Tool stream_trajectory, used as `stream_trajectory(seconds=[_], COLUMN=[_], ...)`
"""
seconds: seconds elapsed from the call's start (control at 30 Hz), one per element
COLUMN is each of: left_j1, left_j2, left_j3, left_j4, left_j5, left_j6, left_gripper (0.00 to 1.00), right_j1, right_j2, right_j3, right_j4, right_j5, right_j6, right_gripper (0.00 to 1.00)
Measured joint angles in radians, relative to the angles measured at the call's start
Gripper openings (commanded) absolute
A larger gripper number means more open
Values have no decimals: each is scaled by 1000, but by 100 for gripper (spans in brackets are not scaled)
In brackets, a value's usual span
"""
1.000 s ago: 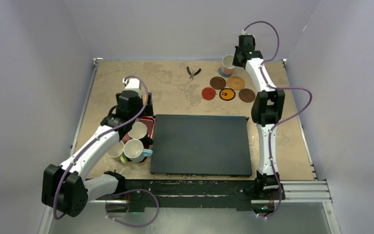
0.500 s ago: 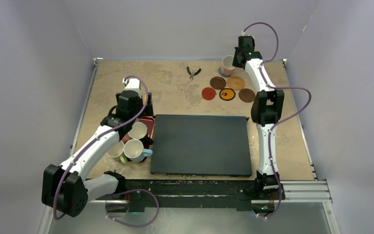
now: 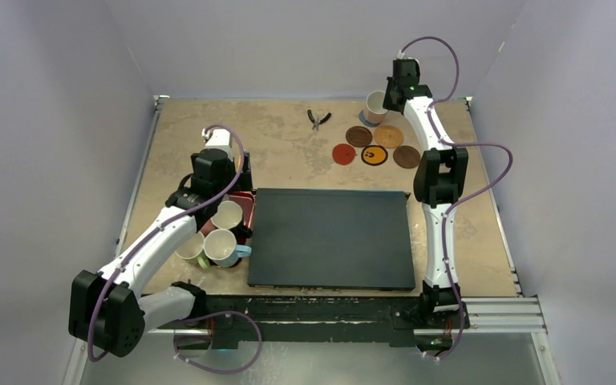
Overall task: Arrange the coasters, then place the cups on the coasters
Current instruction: Place the cup on the coaster.
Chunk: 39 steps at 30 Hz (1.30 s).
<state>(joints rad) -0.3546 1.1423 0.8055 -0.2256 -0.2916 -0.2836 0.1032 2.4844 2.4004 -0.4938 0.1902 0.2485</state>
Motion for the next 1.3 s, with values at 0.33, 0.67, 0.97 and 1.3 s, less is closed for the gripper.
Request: stream_trajectory(seconds=[0.33, 0.67, 0.97, 1.3], left_j1=[0, 0, 0, 0], left_j2=[0, 0, -2, -25], left_j3=[0, 0, -1, -3], left_j4=[0, 0, 0, 1], left_j5=[0, 1, 0, 10], left_j6=[0, 0, 0, -1], left_gripper=[94, 94, 94, 94], right_j1=[0, 0, 0, -1], right_j2=[0, 0, -3, -116], right_j3=[0, -4, -11, -72], right_j4=[68, 85, 90, 98], right_j5=[-16, -55, -88, -165], right_j6=[0, -4, -4, -2], right_gripper=[45, 63, 80, 91])
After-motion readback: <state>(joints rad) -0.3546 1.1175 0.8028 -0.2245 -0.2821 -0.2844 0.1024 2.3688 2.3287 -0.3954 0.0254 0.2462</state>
